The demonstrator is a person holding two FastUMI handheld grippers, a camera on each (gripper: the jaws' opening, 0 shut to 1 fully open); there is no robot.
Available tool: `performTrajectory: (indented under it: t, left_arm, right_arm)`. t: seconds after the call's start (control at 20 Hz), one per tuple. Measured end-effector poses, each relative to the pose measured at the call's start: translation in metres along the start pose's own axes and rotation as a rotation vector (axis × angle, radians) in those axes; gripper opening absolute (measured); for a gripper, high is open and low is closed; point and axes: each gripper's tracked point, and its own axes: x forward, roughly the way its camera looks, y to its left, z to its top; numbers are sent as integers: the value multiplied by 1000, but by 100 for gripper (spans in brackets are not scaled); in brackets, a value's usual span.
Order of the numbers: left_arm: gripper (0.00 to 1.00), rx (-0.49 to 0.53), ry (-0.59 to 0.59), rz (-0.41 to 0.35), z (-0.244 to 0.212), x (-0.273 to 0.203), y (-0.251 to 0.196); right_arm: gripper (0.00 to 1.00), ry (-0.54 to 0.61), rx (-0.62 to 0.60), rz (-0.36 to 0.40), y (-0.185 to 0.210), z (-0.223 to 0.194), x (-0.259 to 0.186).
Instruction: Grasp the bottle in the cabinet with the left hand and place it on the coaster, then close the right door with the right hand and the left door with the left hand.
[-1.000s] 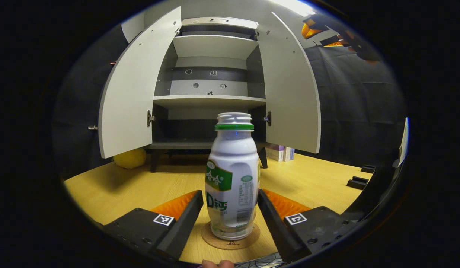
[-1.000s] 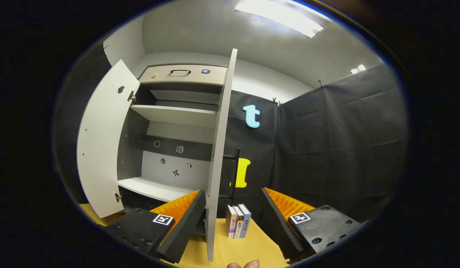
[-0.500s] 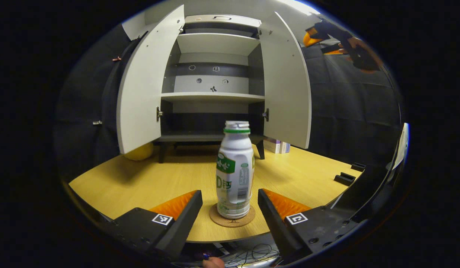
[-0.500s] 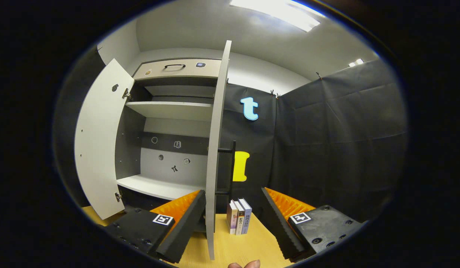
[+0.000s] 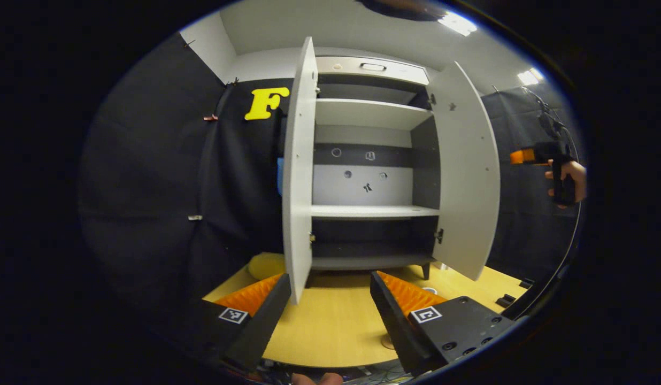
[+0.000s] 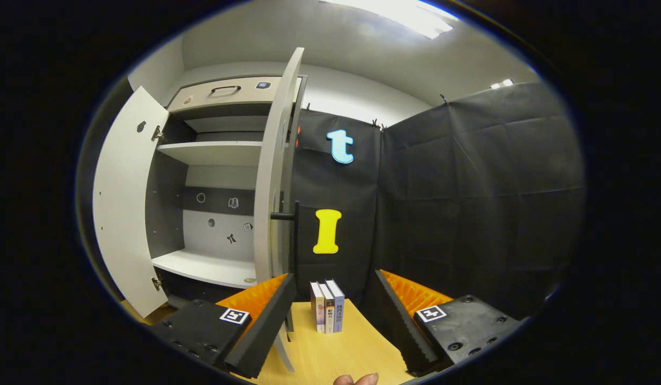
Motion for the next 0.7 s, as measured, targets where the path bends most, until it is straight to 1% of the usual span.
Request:
performTrajectory:
  t: [0.1,0.2,0.3,0.4,0.5,0.55,0.6,0.65,0.7]
  left_arm:
    - [94,-23,-25,45,38,11,19]
    - [94,-41,-28,98,66,22,37]
    - [95,-51,-45,124,94,35,45]
    - [95,-45,-62,137,113,46,50]
    - [95,-38,-51,162,117,52,54]
    - [94,-35,-39,174,117,54,56]
    - [94,-33,-29,185,116,56,57]
    - [94,-31,-28,194,115,57,59]
    - [95,-29,-25,203,115,56,61]
  right_arm:
    - [97,17,4,-37,-15,-1,8]
    - [97,30,9,-58,-24,1,19]
    - [97,27,14,-71,-31,6,34]
    - [97,23,29,-77,-33,11,51]
    - [97,21,32,-64,-28,14,68]
    - [94,17,32,-52,-22,16,75]
    - [98,19,33,-39,-16,16,80]
    - [97,23,40,-18,-7,16,84]
    - [97,23,36,-26,-6,16,84]
